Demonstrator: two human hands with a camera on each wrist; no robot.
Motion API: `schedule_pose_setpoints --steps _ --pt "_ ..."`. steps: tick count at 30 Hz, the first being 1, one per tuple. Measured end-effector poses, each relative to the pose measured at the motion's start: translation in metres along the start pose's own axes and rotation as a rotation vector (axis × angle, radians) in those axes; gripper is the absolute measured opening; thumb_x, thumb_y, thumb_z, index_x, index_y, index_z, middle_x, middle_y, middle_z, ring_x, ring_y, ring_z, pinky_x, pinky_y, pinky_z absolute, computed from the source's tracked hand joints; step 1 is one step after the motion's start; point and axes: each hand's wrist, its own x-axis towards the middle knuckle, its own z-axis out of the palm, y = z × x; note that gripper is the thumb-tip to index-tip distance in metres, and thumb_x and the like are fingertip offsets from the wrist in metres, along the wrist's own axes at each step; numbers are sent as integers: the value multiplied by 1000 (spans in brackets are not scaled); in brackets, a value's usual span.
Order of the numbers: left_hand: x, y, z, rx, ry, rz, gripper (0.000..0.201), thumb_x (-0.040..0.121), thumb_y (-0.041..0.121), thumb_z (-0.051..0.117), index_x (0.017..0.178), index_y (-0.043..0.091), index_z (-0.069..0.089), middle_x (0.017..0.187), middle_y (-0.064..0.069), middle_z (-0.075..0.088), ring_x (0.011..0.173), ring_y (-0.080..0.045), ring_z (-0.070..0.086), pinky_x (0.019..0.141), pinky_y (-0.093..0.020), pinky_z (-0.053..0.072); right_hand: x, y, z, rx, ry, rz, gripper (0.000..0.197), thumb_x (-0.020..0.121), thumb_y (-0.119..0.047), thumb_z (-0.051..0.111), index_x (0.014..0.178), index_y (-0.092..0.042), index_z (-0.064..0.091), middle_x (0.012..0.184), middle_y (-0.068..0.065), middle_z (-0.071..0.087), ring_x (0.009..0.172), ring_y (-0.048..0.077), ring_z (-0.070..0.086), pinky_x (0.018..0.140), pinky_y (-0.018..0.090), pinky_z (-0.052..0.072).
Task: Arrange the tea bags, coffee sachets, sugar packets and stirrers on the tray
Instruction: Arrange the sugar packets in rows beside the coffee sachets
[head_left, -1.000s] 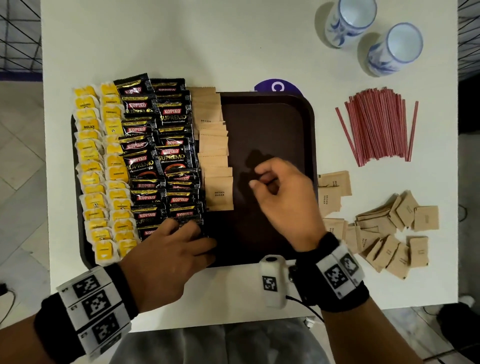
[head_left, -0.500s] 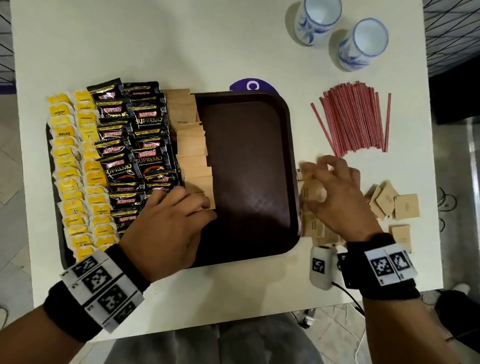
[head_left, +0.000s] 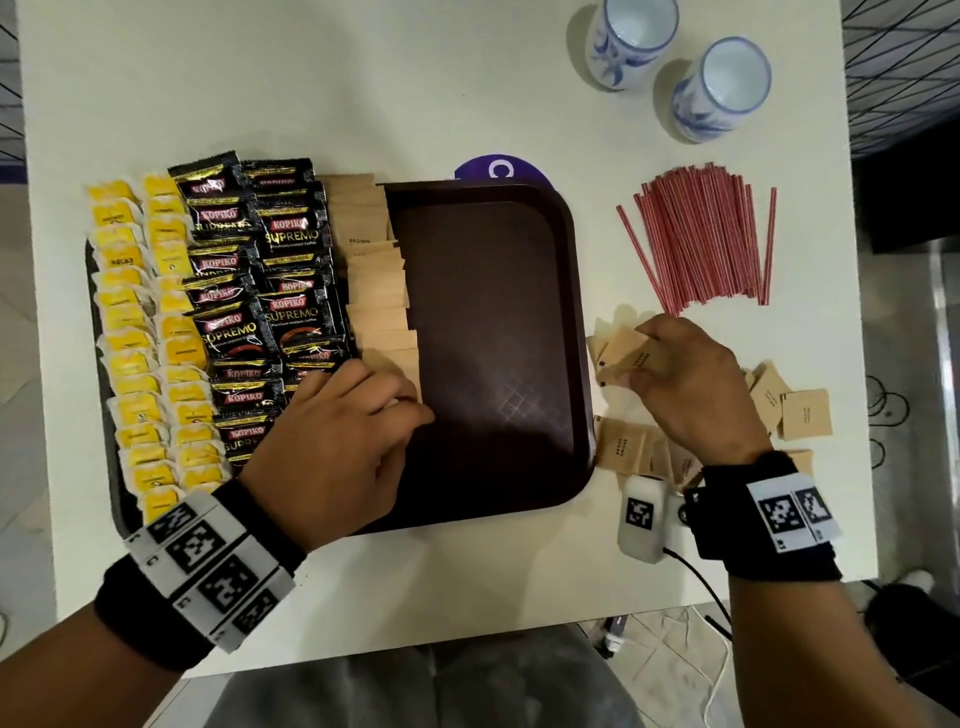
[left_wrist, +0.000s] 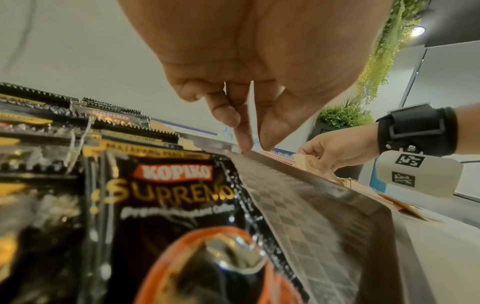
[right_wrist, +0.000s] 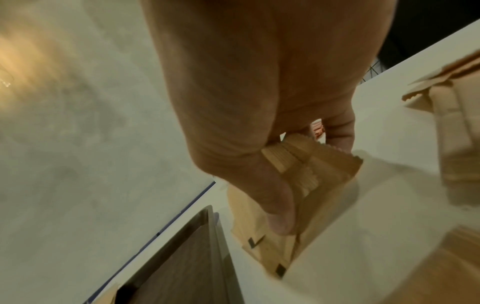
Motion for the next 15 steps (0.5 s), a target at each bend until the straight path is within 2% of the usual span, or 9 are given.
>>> schedule_pose_setpoints --steps 3,5,8,10,12,13,15 --pt "3 1 0 -18 24 -1 28 80 18 57 103 25 72 104 8 64 96 -22 53 75 -35 38 -2 -6 -12 122 -29 74 19 86 -13 73 101 -23 67 105 -6 70 98 12 64 78 13 43" --pt "4 3 0 -22 36 10 28 81 18 57 104 24 72 104 7 64 96 -22 53 76 -34 36 -6 -14 -24 199 3 103 19 84 -18 77 97 -28 69 101 -13 72 96 4 66 80 13 44" --pt "3 5 0 -42 37 19 26 84 19 57 106 23 71 103 5 64 94 -22 54 75 -33 38 -17 -31 -38 272 84 76 20 81 -21 80 89 -35 68 89 -23 72 90 -6 65 84 19 48" --pt "2 5 2 -95 40 6 26 88 21 55 110 21 69 104 4 65 93 -22 55 77 -35 45 -26 -48 -36 363 34 36 21 82 -17 79 88 -33 67 84 -30 71 84 -11 65 77 10 47" --pt "1 7 1 -202 60 -39 30 92 27 53 118 19 65 107 3 64 94 -16 56 80 -29 48 -33 -64 -21 456 -81 6 22 83 -11 78 89 -29 67 82 -28 71 77 -10 66 69 6 47" --pt "1 7 0 -275 74 -86 34 93 31 53 123 20 62 108 5 63 94 -10 56 81 -21 46 -35 -71 -9 494 -138 -5 23 83 -7 77 89 -27 67 83 -23 73 76 -7 67 70 9 48" --pt "2 10 -5 -426 80 -198 46 92 39 54 135 23 52 112 13 61 93 2 55 79 -6 41 -38 -82 14 548 -239 -22 22 85 -4 75 94 -23 68 89 -10 76 81 5 71 76 25 54"
